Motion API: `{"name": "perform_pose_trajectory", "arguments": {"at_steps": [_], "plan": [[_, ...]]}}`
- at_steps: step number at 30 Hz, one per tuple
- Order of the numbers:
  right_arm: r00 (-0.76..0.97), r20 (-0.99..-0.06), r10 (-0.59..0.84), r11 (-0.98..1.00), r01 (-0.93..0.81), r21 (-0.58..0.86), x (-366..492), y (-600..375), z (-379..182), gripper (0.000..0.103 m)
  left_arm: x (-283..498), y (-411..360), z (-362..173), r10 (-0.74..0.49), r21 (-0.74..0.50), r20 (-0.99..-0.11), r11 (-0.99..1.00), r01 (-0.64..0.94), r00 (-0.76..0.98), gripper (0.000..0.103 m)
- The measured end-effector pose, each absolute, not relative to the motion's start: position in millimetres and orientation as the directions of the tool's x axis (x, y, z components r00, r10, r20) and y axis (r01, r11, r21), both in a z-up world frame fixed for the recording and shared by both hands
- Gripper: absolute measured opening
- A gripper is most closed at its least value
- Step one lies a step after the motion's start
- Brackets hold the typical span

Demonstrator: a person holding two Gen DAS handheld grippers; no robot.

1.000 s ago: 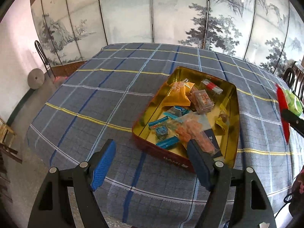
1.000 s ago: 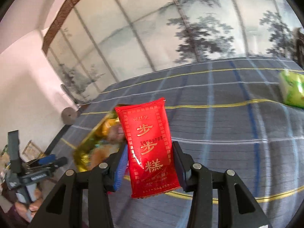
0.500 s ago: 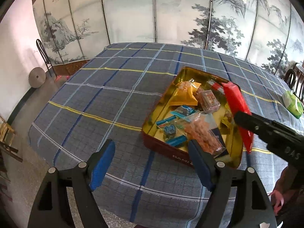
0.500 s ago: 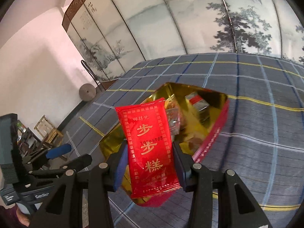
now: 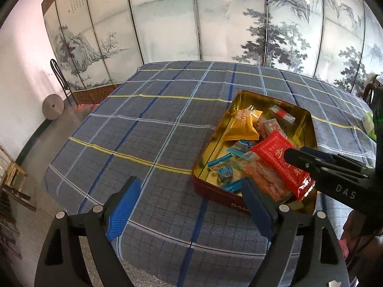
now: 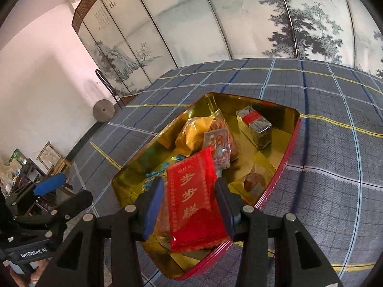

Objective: Organize snacks
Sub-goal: 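Lower the red packet into the tin and open the right tool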

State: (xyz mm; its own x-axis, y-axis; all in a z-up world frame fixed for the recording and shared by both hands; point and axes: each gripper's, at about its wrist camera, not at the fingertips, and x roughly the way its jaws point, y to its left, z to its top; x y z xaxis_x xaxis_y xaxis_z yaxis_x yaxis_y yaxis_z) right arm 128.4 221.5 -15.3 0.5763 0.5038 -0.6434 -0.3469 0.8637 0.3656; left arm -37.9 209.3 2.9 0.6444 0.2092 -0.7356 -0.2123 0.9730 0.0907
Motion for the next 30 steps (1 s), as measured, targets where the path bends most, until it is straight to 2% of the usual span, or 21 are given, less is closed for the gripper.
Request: {"name": "perform_pose_trajectory", "arguments": {"at_steps": [18, 30], "plan": [[0.597, -0.627, 0.500, 0.866, -0.349, 0.359, 117, 217, -9, 0.045, -34, 209, 2, 0.236, 0.124, -0.718, 0.969, -0.213, 0.655, 0.085], [0.715, -0.550, 0.431, 0.902, -0.367, 0.228, 68, 214, 29, 0.045, -46, 205, 21, 0.213, 0.087, -0.678, 0.974, -0.211, 0.703, 0.089]]}}
